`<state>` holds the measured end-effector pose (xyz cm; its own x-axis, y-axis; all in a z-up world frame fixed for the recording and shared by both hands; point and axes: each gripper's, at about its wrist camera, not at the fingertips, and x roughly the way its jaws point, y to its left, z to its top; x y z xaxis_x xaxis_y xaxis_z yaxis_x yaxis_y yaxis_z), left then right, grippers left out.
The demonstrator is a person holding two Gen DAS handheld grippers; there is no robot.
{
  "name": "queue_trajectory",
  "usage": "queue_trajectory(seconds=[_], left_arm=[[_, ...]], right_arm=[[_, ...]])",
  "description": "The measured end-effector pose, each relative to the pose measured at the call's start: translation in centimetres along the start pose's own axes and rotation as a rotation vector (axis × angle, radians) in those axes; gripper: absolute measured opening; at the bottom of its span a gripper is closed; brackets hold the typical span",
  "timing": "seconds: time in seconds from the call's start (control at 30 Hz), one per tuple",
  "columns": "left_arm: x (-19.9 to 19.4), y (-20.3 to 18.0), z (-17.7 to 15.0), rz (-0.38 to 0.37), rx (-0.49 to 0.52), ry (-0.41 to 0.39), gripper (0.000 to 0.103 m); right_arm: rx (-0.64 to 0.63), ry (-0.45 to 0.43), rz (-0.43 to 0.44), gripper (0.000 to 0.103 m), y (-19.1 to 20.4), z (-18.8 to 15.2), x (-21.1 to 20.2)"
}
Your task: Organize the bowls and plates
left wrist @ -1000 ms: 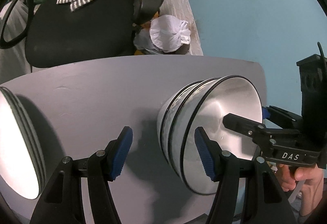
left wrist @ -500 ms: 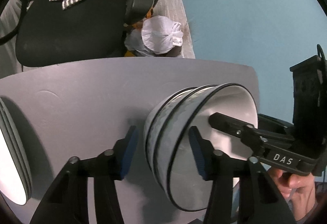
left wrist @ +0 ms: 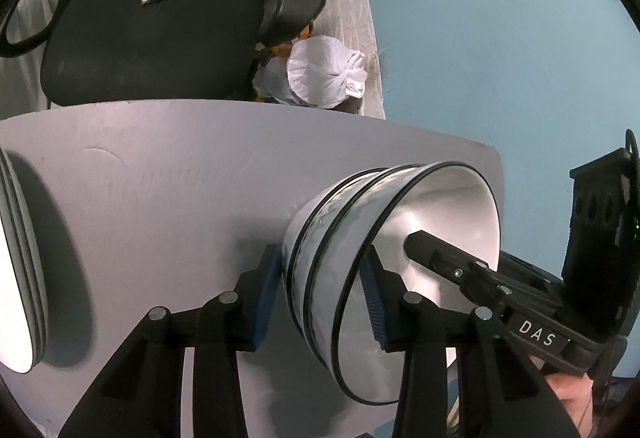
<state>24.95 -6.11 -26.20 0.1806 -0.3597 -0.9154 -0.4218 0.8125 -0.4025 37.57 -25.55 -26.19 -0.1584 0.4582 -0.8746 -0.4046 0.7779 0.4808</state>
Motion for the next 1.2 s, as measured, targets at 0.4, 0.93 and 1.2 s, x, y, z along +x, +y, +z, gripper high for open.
queue_trajectory(seconds=[0.4,0.93,1.2], left_arm=[[0.2,0.2,-0.2,-0.015,0.021,0.055,0.039],[-1.0,-0.1,-1.0,0.054,0.027,0.050,0.027],[-1.4,0.5,-1.7,0.085,0.059,0.083,0.025]], right_arm=[[0.013,0.109,0.063,0.031,-1.1,0.2,0.6],[0.030,0.119,0.005,0.023,-0.3,-0.1,0.1],[0.043,0.173,0.034,0.023,0.6,-1.2,0.9]])
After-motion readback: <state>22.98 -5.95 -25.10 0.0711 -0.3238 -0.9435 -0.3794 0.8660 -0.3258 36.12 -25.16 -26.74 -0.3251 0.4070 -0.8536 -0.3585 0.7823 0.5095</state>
